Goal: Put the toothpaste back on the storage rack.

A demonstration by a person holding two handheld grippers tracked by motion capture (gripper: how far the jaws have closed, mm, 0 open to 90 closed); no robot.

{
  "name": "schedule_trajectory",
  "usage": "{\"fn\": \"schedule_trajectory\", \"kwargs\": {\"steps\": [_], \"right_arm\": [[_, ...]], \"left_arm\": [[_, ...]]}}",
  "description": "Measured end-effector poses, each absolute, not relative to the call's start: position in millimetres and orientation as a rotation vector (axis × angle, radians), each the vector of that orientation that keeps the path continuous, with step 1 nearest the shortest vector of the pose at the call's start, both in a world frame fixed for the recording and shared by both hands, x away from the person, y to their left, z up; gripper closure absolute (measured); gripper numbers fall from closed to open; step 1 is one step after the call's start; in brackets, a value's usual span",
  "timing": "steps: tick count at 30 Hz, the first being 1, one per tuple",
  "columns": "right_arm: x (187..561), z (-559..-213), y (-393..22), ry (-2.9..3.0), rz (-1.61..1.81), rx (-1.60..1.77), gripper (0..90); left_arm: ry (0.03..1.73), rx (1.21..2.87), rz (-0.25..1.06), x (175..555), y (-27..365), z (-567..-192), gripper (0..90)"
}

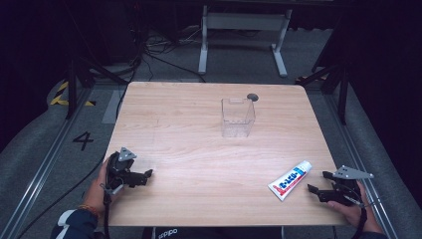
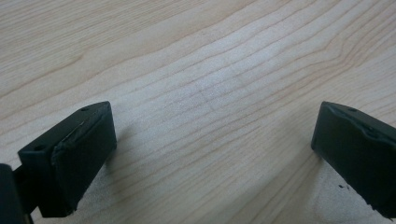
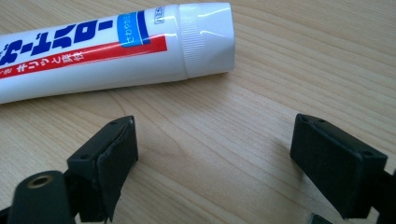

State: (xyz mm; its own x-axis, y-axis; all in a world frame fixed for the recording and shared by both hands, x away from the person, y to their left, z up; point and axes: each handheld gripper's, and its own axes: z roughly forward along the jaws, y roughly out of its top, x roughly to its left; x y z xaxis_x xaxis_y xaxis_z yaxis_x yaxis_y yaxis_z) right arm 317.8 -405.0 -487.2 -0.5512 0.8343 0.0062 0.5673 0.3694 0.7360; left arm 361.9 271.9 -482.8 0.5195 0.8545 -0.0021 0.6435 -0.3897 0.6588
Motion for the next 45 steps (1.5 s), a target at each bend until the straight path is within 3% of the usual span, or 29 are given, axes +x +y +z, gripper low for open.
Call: {"fn": "schedule_trajectory", "kwargs": {"steps": [13,18,29,38,42,45], "right_arm": [[320.2,-483.5,-404.4,2.309,0.963,1.201,15.2],[321.5,-475.8,-397.3,2.384,0.896,1.105,20.0],[333.9,-439.2,-365.9,2.542,0.814,0.798,20.6],[347.1,-428.8,-344.6,2.645,0.688,0.667,22.4],[354.3,-424.9,-334.8,2.712,0.634,0.587,27.7],[358.9,-426.6,-327.4,2.761,0.59,0.544,24.7]], "left_arm": [[1.2,2.16,0.454,360.5,271.9,-483.0,0.5],[1.184,2.157,0.448,358.1,272.9,-483.7,0.5],[1.152,2.185,0.432,358.9,275.2,-482.9,0.3],[1.148,2.187,0.43,358.9,275.4,-482.9,0.3],[1.148,2.185,0.431,359.0,275.4,-483.0,0.3],[1.147,2.184,0.431,359.0,275.4,-483.2,0.2]]}}
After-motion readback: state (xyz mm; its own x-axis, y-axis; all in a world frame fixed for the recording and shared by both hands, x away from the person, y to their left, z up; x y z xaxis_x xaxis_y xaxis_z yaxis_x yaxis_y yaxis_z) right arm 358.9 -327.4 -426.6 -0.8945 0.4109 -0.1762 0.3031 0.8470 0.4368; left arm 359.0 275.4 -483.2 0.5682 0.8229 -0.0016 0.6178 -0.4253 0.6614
